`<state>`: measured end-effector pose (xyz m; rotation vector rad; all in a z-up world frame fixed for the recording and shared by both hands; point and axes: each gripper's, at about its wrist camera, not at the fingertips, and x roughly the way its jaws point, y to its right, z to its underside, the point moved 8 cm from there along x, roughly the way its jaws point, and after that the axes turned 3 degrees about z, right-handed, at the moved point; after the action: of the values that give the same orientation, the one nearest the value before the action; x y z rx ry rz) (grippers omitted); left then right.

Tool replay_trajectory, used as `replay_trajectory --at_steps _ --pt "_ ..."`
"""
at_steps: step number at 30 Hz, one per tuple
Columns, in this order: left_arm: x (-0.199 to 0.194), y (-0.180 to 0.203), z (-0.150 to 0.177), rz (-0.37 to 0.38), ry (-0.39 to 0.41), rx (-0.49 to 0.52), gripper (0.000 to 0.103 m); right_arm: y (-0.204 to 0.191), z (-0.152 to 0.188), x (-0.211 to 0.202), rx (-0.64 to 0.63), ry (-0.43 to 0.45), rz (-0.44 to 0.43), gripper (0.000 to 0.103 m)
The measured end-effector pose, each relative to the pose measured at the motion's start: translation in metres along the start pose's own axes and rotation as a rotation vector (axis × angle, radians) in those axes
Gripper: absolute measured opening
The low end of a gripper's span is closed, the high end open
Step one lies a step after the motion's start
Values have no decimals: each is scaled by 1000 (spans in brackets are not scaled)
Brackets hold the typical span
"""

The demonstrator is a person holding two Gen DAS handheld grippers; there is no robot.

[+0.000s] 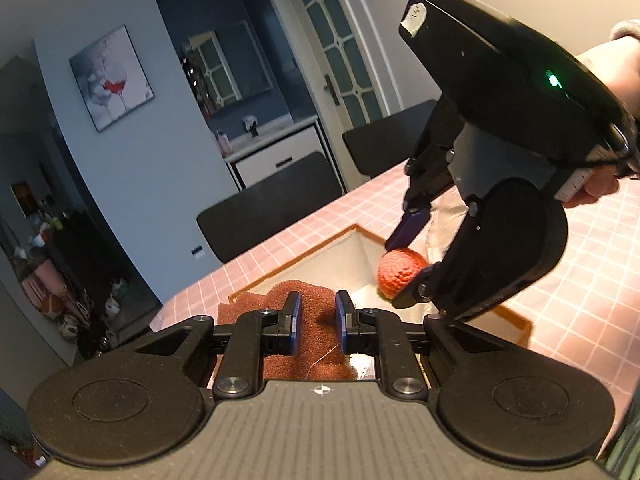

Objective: Organize soft objects
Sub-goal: 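Carry the sponge and orange ball over the shoebox and lower them inside, then open both tools to release the sponge and ball into the box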

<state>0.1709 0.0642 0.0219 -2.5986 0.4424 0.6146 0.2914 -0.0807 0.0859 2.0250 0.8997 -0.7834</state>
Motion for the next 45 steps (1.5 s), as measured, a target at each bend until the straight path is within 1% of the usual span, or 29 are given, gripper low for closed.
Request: replay_trajectory --at_steps 3,6,13,16,19,23,26,28,32,35,39,41,42,43,44,45 --pt "12 -5 8 25 -20 -4 20 1 0 19 47 -53 -10 41" --pt "22 -8 16 53 -47 4 20 -1 0 33 72 -87 -18 41" --pt "30 -13 20 87 -45 -5 19 -6 -2 55 72 -132 -11 41" --pt "30 -5 20 126 -33 27 19 -3 -2 63 68 -140 4 41" --pt "28 7 20 170 -19 83 19 -1 -2 62 69 -141 14 40" --pt "31 13 21 205 -28 127 18 0 -1 60 71 -147 24 40" --pt "43 12 23 206 -58 153 18 -2 -1 57 60 -142 29 40" --pt "53 9 25 196 -89 145 18 -4 0 55 55 -144 32 40" --pt "62 14 30 193 -97 134 18 -4 4 51 48 -145 38 41" --pt "64 17 32 187 -118 138 18 -2 8 50 43 -152 41 42" --pt "62 14 30 173 -138 121 24 1 11 47 52 -146 43 42" --pt "59 12 30 169 -142 113 32 3 12 46 60 -146 43 43" --pt "58 10 30 169 -144 105 39 3 13 46 61 -146 44 43" --pt "57 9 29 170 -146 95 42 3 14 45 61 -145 44 43" --pt "56 8 29 170 -144 85 45 3 15 44 60 -143 43 43" --pt "55 7 28 171 -141 80 45 3 15 42 61 -140 41 43"
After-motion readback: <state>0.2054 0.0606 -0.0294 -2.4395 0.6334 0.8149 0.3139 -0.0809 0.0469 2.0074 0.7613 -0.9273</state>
